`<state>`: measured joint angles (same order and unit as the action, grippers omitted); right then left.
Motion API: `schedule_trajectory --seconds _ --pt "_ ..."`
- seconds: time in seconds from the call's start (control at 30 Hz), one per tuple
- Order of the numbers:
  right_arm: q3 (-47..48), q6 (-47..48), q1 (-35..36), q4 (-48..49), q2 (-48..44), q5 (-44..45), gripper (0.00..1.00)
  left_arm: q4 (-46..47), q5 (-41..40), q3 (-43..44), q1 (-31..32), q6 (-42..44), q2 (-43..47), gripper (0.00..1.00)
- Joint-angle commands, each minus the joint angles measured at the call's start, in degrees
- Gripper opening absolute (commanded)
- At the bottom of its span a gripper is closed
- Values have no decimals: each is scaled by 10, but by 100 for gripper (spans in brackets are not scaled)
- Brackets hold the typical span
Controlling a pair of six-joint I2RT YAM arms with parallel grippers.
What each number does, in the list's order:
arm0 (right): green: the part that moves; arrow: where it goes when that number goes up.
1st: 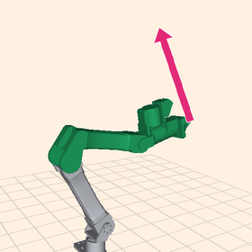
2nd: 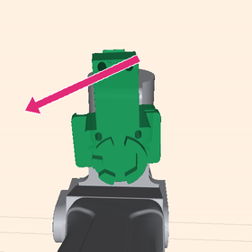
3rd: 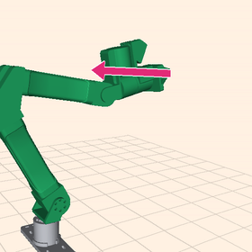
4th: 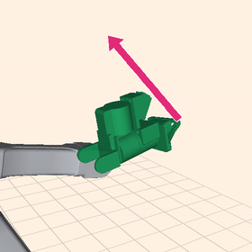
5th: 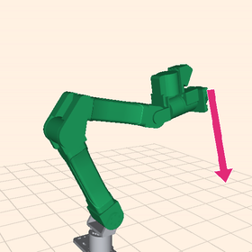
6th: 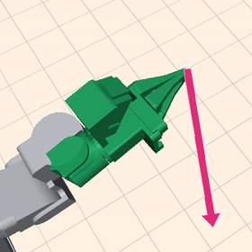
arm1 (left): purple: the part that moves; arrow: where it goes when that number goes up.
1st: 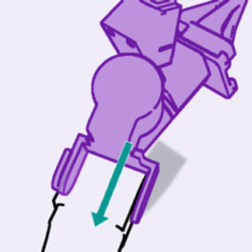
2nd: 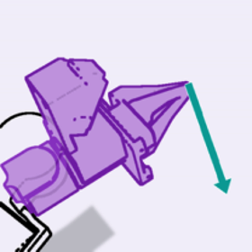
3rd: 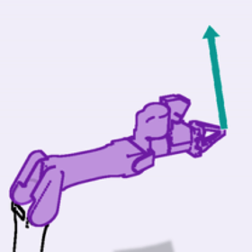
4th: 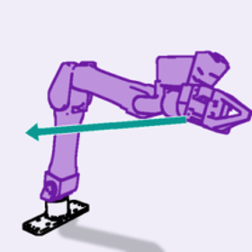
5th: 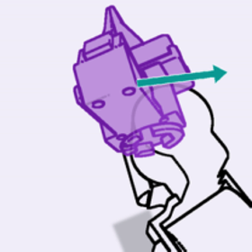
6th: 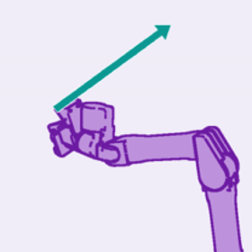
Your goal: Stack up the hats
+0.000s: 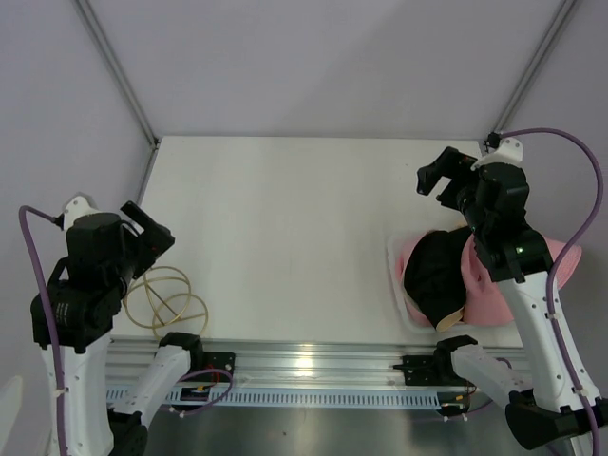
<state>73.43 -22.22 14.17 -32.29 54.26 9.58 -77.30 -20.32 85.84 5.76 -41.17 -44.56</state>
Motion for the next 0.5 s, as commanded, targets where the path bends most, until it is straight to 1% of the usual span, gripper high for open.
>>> schedule_trajectory --seconds 0.0,0.13,0.27,0.33,0.47 --pt "-6 -1 2 11 6 -23 100 -98 26 -20 4 -22 9 99" --pt "-41 -18 2 28 3 -40 99 -89 39 -67 4 -44 -11 99" --pt "-64 -27 2 29 1 -72 99 -58 57 -103 4 -55 -37 99" --pt "-73 -29 2 24 -5 -71 99 -39 61 -124 4 -67 -47 100" --pt "-81 -27 2 11 -16 -46 99 -36 51 -150 4 -88 -79 100"
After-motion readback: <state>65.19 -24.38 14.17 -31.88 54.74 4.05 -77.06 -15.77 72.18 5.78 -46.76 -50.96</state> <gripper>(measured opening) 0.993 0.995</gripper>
